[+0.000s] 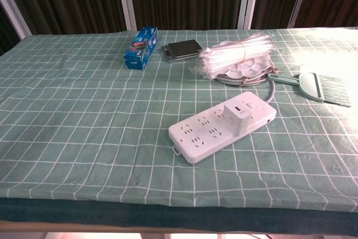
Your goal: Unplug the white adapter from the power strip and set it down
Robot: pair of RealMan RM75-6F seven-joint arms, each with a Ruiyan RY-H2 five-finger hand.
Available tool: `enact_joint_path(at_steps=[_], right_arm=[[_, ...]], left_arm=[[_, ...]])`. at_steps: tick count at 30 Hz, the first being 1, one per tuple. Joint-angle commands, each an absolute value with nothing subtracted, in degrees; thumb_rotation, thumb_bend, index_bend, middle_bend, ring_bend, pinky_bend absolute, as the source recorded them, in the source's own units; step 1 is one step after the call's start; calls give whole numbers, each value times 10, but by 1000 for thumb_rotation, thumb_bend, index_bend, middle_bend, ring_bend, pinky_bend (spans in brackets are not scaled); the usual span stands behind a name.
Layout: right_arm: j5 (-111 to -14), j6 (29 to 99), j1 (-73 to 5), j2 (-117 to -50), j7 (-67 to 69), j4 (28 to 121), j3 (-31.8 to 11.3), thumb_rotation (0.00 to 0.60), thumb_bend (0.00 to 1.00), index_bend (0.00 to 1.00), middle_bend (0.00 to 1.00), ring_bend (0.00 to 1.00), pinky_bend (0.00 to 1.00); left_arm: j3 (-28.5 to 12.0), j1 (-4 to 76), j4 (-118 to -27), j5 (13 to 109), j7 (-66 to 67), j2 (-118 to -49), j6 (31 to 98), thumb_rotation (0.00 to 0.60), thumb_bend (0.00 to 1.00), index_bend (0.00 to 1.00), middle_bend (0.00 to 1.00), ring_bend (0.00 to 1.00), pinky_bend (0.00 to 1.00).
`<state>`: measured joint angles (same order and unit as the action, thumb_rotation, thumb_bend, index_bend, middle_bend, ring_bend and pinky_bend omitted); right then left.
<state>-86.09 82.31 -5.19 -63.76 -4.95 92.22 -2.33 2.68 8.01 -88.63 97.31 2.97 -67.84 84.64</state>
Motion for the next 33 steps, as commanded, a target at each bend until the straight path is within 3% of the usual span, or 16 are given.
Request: enact_joint_path(at_steps=[1, 5, 10, 20, 33], right_arm=[[-862, 822, -52, -637, -47, 922, -23, 600, 173, 0, 0, 0, 0], [-870, 819, -56, -637, -42, 921, -20, 600, 174, 0, 0, 0, 0], [-895, 813, -72, -647, -46, 911, -21, 600, 174, 0, 0, 0, 0], [-854, 693, -151, -678, -103, 905, -47, 600, 173, 0, 0, 0, 0], [-802, 612, -230, -706, -157, 944, -80, 600, 174, 0, 0, 0, 0]], left_arm=[[30, 83, -886, 979, 27, -681, 844, 600, 511, 0, 0, 0, 67], [35, 99, -884, 998, 4, -696, 828, 600, 535, 0, 0, 0, 67], [40, 154, -901, 1017, 12, -721, 744, 600, 570, 0, 0, 0, 68], [-10, 253, -942, 968, 88, -830, 604, 600, 765, 0, 0, 0, 68], [-54, 327, -927, 865, 185, -948, 511, 600, 795, 0, 0, 0, 63]])
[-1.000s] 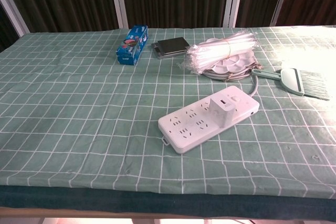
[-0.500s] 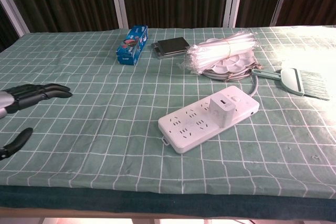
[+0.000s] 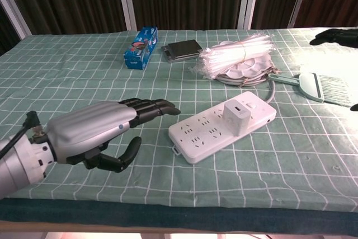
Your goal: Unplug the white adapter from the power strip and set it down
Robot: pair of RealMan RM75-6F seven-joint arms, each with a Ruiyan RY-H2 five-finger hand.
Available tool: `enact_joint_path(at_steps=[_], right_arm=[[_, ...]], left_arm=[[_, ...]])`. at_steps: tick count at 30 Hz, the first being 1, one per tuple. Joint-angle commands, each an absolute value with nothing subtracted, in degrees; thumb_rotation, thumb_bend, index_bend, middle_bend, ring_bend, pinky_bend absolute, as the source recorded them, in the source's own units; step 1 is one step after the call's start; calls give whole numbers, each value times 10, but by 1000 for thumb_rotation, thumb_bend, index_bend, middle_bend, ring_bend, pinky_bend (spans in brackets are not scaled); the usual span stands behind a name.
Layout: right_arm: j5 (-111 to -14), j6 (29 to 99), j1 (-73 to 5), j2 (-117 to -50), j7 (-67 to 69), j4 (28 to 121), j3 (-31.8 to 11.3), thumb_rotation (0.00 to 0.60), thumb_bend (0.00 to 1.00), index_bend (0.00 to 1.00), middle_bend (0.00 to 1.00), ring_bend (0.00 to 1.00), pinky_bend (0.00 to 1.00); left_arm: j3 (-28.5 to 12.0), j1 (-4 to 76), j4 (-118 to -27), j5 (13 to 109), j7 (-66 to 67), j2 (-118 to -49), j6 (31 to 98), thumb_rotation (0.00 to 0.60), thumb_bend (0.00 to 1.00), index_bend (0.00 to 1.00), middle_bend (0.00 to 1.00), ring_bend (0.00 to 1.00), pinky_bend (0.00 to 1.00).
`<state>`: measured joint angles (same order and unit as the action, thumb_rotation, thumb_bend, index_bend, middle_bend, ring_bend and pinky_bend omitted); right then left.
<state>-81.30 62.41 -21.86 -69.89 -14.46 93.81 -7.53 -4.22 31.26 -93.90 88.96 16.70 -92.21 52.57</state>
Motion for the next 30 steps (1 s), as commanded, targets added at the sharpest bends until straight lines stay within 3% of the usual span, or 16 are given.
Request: enact_joint_path(at_steps=[1, 13, 30], right_arm=[[-799, 608, -234, -709, -160, 946, -81, 600, 174, 0, 0, 0, 0], [-756, 563, -276, -743, -190, 935, -79, 600, 174, 0, 0, 0, 0], [-779, 545, -322, -796, -192, 910, -64, 600, 173, 0, 0, 0, 0]], left_arm=[[-56, 331, -923, 859, 190, -956, 509, 600, 797, 0, 0, 0, 63], [-47, 345, -896, 821, 258, -1030, 530, 600, 880, 0, 0, 0, 53], [-44, 376, -809, 783, 260, -1090, 510, 600, 895, 0, 0, 0, 46]])
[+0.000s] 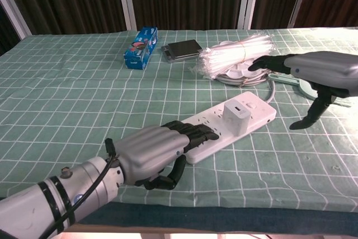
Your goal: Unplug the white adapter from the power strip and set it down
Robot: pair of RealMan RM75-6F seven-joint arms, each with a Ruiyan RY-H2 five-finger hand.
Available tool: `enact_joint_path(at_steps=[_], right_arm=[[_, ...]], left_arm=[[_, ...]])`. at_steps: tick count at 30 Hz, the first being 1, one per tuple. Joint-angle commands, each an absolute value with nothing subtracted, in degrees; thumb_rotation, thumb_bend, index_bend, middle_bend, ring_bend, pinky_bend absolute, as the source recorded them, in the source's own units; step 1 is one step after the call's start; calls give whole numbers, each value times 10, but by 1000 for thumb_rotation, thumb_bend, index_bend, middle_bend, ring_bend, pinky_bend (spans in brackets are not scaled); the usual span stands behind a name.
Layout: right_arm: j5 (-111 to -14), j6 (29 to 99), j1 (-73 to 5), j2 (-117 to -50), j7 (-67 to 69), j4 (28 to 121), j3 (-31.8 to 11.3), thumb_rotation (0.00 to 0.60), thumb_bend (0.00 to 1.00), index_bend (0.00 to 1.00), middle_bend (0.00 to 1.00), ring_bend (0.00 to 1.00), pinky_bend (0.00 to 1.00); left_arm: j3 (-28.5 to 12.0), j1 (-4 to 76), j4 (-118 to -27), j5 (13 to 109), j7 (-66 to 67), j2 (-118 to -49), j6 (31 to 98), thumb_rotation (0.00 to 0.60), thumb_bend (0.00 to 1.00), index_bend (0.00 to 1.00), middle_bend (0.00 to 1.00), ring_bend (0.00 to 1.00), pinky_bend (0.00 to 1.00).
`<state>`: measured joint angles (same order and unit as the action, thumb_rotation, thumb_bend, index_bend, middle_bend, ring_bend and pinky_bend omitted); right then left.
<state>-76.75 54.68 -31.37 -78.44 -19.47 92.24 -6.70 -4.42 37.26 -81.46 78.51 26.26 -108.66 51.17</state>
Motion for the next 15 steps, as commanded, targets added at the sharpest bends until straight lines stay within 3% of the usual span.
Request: enact_joint_path(at_steps=[1, 6, 10, 15], right_arm=[[-784, 543, -326, -802, -190, 904, -63, 600, 174, 0, 0, 0, 0], [-808, 534, -345, -836, -182, 862, -56, 600, 173, 7, 16, 0, 0], [-820, 548, -353, -868, -175, 833, -58, 600, 174, 116, 113, 15, 59], [-834, 561, -362, -904, -166, 801, -58, 600, 201, 248, 209, 105, 170]], left_arm=[[-44, 377, -807, 783, 260, -1092, 510, 600, 895, 0, 0, 0, 46], [-39, 381, -801, 784, 256, -1096, 514, 600, 895, 0, 0, 0, 46], [-34, 382, -798, 785, 256, -1098, 516, 600, 895, 0, 0, 0, 46], [-31, 384, -791, 780, 255, -1102, 516, 600, 896, 0, 0, 0, 46]])
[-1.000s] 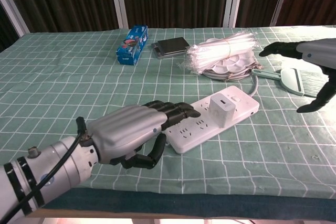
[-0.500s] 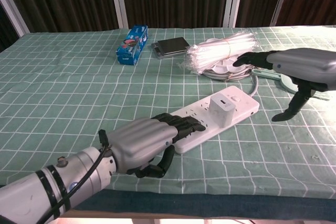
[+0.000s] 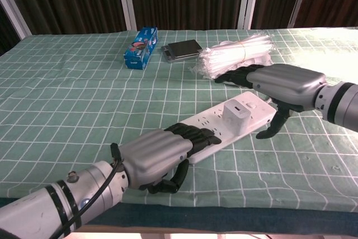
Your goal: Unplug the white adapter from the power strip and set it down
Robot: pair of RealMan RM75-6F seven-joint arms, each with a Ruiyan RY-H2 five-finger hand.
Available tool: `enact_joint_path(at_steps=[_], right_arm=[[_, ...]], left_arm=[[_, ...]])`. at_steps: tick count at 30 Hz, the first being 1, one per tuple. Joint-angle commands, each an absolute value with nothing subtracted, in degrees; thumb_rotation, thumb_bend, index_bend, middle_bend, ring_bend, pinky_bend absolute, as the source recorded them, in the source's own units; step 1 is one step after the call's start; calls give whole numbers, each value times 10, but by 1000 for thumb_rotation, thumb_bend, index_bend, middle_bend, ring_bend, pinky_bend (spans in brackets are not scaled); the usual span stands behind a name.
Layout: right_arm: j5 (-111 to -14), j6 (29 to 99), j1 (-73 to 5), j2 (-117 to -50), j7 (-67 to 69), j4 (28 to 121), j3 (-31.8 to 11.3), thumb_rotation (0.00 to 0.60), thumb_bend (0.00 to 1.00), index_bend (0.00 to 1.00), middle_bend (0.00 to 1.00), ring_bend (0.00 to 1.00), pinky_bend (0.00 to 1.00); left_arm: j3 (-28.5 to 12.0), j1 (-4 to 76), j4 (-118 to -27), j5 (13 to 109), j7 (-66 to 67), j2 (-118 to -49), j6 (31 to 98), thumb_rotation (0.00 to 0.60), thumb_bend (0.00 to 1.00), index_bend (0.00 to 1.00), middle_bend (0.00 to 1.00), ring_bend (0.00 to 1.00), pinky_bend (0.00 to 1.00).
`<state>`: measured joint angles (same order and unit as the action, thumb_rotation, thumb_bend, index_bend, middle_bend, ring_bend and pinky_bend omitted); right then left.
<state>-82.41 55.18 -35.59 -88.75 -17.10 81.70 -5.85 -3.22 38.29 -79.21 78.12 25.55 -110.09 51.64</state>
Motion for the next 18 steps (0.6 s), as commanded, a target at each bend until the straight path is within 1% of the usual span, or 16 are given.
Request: enact_joint_path(at_steps=[1, 6, 10, 12, 18], right_arm=[[-838, 564, -363, -910, -165, 796, -57, 600, 211, 273, 228, 125, 194], [-851, 573, -367, -933, -170, 775, -50, 600, 235, 344, 284, 169, 242], [-849, 573, -369, -943, -174, 768, -47, 600, 236, 362, 297, 178, 252], [-852, 576, -369, -949, -172, 763, -45, 600, 240, 380, 311, 193, 276], [-858, 585, -369, -963, -170, 749, -41, 600, 280, 424, 344, 230, 319]], left_arm=[[-31, 384, -790, 780, 255, -1102, 517, 600, 896, 0, 0, 0, 46], [-30, 387, -784, 780, 252, -1103, 517, 600, 899, 0, 0, 0, 46], [-26, 386, -786, 781, 252, -1101, 521, 600, 900, 0, 0, 0, 46], [-24, 386, -788, 781, 252, -1100, 523, 600, 901, 0, 0, 0, 46], [-18, 385, -787, 782, 257, -1100, 526, 600, 900, 0, 0, 0, 46]])
